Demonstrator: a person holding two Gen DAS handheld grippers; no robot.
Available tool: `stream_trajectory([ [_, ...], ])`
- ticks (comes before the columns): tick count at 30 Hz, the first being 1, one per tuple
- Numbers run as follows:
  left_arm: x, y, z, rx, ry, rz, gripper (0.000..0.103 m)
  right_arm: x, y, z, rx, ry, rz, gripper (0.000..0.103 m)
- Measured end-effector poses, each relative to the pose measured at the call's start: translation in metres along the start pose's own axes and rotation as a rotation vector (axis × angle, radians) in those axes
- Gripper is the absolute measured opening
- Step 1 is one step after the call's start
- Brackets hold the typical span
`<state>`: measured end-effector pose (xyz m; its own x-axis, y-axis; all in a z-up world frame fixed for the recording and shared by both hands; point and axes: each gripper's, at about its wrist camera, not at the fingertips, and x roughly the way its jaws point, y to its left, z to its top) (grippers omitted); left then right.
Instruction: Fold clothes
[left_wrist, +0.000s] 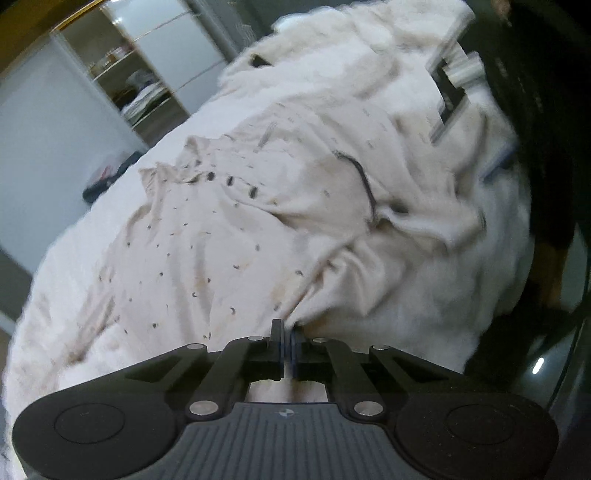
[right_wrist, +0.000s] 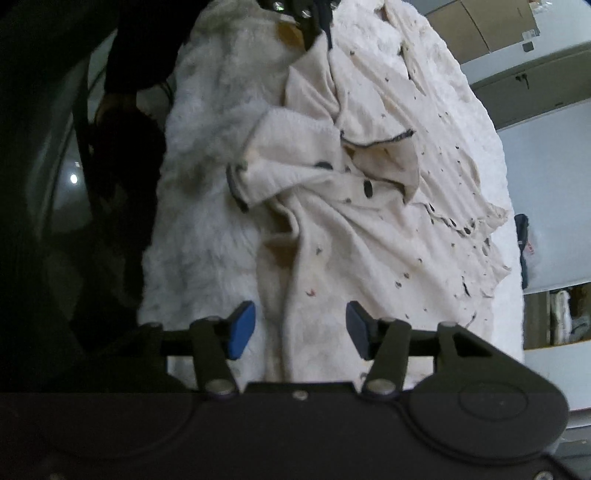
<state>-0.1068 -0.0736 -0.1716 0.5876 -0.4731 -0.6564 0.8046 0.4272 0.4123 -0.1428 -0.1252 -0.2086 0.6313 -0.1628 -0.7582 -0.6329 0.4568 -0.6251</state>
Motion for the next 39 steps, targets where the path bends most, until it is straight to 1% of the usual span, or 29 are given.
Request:
stream_trajectory([
  [1, -0.001, 0.006, 0.002, -0.031, -0.007, -0.001, 0.002, 0.002, 0.001, 0.000, -0.008, 0.008, -0.001, 0.052],
  [3, -0.003, 0.011, 0.005, -0.047, -0.014, 0.004, 0.002, 0.007, 0.000, -0.001, -0.010, 0.023, 0.010, 0.050],
  [5, -0.007, 0.017, 0.007, -0.056, -0.021, 0.012, 0.002, 0.008, -0.003, -0.002, 0.007, 0.029, 0.045, 0.033],
  [6, -0.008, 0.019, 0.007, -0.055, -0.021, 0.017, 0.002, 0.008, -0.005, -0.002, 0.017, 0.031, 0.068, 0.011],
  [7, -0.010, 0.021, 0.007, -0.051, -0.021, 0.020, 0.002, 0.007, -0.006, -0.002, 0.027, 0.029, 0.069, 0.002],
  [9, -0.014, 0.025, 0.007, -0.049, -0.025, 0.025, 0.002, 0.001, -0.013, -0.004, 0.057, 0.002, 0.054, 0.001],
  [11, -0.018, 0.033, 0.010, -0.059, -0.036, 0.026, 0.002, -0.010, -0.033, -0.009, 0.140, -0.045, 0.064, 0.001],
  [13, -0.020, 0.045, 0.014, -0.068, -0.052, 0.027, 0.002, -0.017, -0.053, -0.014, 0.193, -0.073, 0.044, 0.001],
  [15, -0.018, 0.059, 0.021, -0.060, -0.067, 0.036, 0.002, -0.019, -0.086, -0.023, 0.254, -0.087, 0.035, 0.001],
  [16, -0.016, 0.067, 0.025, -0.055, -0.075, 0.038, 0.002, -0.018, -0.096, -0.026, 0.274, -0.094, 0.029, 0.001],
  [17, -0.014, 0.074, 0.029, -0.054, -0.081, 0.039, 0.002, -0.015, -0.119, -0.031, 0.322, -0.108, 0.023, 0.001],
  [18, -0.009, 0.085, 0.033, -0.066, -0.087, 0.034, 0.002, -0.013, -0.140, -0.037, 0.368, -0.120, 0.019, 0.001],
  [19, 0.000, 0.101, 0.039, -0.090, -0.093, 0.021, 0.002, -0.010, -0.152, -0.039, 0.401, -0.126, 0.021, 0.001],
  [20, 0.008, 0.112, 0.042, -0.115, -0.094, 0.006, 0.002, 0.000, -0.177, -0.046, 0.471, -0.134, 0.024, 0.001],
  [22, 0.045, 0.152, 0.052, -0.220, -0.053, -0.053, 0.002, 0.022, -0.222, -0.057, 0.614, -0.131, 0.051, 0.001],
  [23, 0.065, 0.167, 0.054, -0.261, -0.026, -0.059, 0.003, 0.035, -0.238, -0.061, 0.672, -0.120, 0.064, 0.001],
  [24, 0.086, 0.178, 0.056, -0.279, 0.012, -0.056, 0.004, 0.054, -0.254, -0.065, 0.734, -0.092, 0.070, 0.002],
  [25, 0.107, 0.184, 0.057, -0.266, 0.064, -0.041, 0.007, 0.066, -0.260, -0.066, 0.753, -0.063, 0.058, 0.003],
  [26, 0.123, 0.188, 0.058, -0.249, 0.110, -0.017, 0.011, 0.091, -0.268, -0.066, 0.765, 0.019, 0.006, 0.007],
  [27, 0.133, 0.190, 0.060, -0.226, 0.146, 0.018, 0.016, 0.106, -0.269, -0.065, 0.753, 0.096, -0.034, 0.017],
  [28, 0.137, 0.191, 0.060, -0.216, 0.167, 0.047, 0.018, 0.110, -0.269, -0.064, 0.741, 0.129, -0.060, 0.026],
  [29, 0.135, 0.194, 0.060, -0.224, 0.168, 0.066, 0.025, 0.112, -0.266, -0.063, 0.715, 0.156, -0.112, 0.029],
  [30, 0.127, 0.200, 0.057, -0.248, 0.155, 0.077, 0.037, 0.106, -0.263, -0.063, 0.699, 0.140, -0.137, 0.032],
  [31, 0.114, 0.206, 0.052, -0.288, 0.130, 0.073, 0.045, 0.099, -0.258, -0.065, 0.691, 0.121, -0.156, 0.038],
  [32, 0.104, 0.211, 0.046, -0.318, 0.111, 0.064, 0.059, 0.093, -0.255, -0.068, 0.687, 0.117, -0.179, 0.044],
  [33, 0.091, 0.216, 0.038, -0.359, 0.087, 0.050, 0.066, 0.088, -0.252, -0.072, 0.687, 0.119, -0.203, 0.054],
  [34, 0.079, 0.221, 0.027, -0.409, 0.071, 0.028, 0.068, 0.085, -0.252, -0.075, 0.692, 0.120, -0.216, 0.060],
  [37, 0.065, 0.229, 0.004, -0.528, 0.088, -0.034, 0.069, 0.074, -0.251, -0.096, 0.764, 0.145, -0.251, 0.060],
  [39, 0.063, 0.228, -0.004, -0.576, 0.089, -0.064, 0.069, 0.067, -0.251, -0.109, 0.862, 0.129, -0.257, 0.060],
])
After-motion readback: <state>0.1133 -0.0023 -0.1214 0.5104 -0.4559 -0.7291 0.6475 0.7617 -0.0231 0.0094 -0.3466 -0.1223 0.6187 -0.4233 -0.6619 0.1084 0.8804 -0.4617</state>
